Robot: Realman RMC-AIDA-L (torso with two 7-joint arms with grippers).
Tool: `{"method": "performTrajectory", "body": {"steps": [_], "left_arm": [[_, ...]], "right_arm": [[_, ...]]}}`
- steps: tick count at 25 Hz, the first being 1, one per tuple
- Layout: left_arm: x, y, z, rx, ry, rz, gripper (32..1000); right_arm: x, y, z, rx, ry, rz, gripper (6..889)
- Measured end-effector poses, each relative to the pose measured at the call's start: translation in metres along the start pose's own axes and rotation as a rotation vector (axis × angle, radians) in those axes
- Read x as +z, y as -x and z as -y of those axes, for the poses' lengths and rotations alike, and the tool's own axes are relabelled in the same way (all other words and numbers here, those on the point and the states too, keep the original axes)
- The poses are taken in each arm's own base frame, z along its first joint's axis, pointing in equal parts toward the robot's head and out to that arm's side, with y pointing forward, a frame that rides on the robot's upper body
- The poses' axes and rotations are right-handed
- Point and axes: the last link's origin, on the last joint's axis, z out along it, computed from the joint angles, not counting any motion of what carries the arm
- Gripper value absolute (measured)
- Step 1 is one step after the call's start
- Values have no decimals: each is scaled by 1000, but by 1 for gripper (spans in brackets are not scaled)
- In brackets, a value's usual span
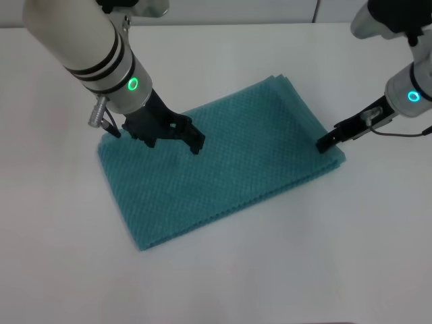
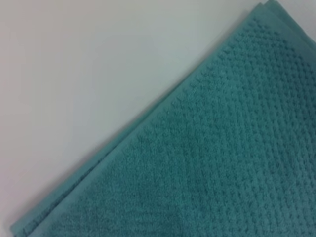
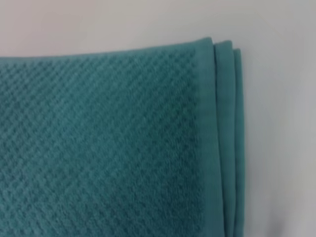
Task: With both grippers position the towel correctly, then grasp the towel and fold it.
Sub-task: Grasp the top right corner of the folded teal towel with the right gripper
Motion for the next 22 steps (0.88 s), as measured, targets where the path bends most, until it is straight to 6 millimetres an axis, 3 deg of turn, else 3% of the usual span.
{"method": "performTrajectory", "body": {"steps": [10,22], "left_arm": [[0,0,-1,4,1,-1,898],[0,-1,-2,7,1,-6,897]], "right_arm": [[3,-4,5,11,-14,11,849],[11,-5,-7,-6,5,11,848]]}}
